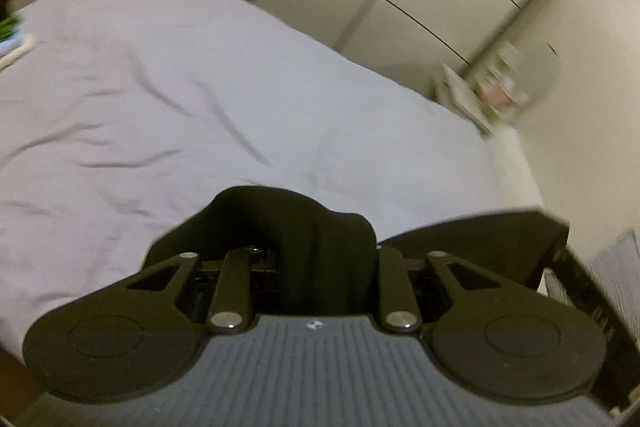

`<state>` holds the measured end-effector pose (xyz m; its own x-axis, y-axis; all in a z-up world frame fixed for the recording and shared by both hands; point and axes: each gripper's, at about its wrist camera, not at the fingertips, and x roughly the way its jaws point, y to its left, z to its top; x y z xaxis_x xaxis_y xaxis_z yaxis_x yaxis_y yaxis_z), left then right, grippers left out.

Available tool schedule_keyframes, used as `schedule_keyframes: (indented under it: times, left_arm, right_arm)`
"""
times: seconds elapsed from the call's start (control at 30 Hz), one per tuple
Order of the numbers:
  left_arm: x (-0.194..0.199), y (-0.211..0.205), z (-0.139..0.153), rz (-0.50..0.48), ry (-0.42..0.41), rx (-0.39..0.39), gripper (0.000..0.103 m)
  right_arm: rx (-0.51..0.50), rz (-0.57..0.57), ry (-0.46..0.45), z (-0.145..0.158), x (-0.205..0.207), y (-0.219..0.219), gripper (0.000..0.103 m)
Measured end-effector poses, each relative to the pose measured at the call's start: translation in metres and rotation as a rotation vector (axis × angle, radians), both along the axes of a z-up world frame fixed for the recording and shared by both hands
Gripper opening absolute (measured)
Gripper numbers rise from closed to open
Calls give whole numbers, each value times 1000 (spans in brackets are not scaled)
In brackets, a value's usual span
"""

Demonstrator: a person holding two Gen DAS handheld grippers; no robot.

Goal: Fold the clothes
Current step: 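Carry the black garment with both grippers and lay it on the bed, then open both grippers and release the black garment onto the duvet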

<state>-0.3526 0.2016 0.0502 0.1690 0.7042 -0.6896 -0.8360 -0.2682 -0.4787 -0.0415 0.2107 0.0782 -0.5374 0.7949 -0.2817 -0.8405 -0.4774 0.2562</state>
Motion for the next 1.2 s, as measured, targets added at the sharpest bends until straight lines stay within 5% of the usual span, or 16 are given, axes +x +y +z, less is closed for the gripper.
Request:
schedule_keyframes:
  times: [0.23,0.37,0.47,0.53,0.67,0.77,0.83,1.2]
  left_arm:
    - [-96,-45,4,55,-57,-13,25]
    - [-108,-53,-16,2,-120,-38,32]
    - [-91,-54,-62,-81,-121,-170,38]
    - [-72,-51,-105,-127,-77,-313,38]
    - [-48,-66,-179,-165,9,-566,38]
    - [-50,-87,-197,-155,-35,-573,46]
    - [-52,-90,-197,-126,11,-576,46]
    - [-50,-126,-204,-22,153,-544,50]
  right_arm:
    - [150,182,-97,15,-132,-15,0]
    - [-42,92,-130,-5,-139,-8,0]
    - [-274,-22,-238,-46,-128,-5,11]
    - [-458,-108,-380,-96,-116,0,63]
    - [-664,-206,-464,-165,-94,-17,52]
    - [-734,-199,-401,-180,-67,-30,52]
    - [-747,-161,-384,-185,-42,-15,56]
    - [-824,57,-345,-216,-59,-12,65]
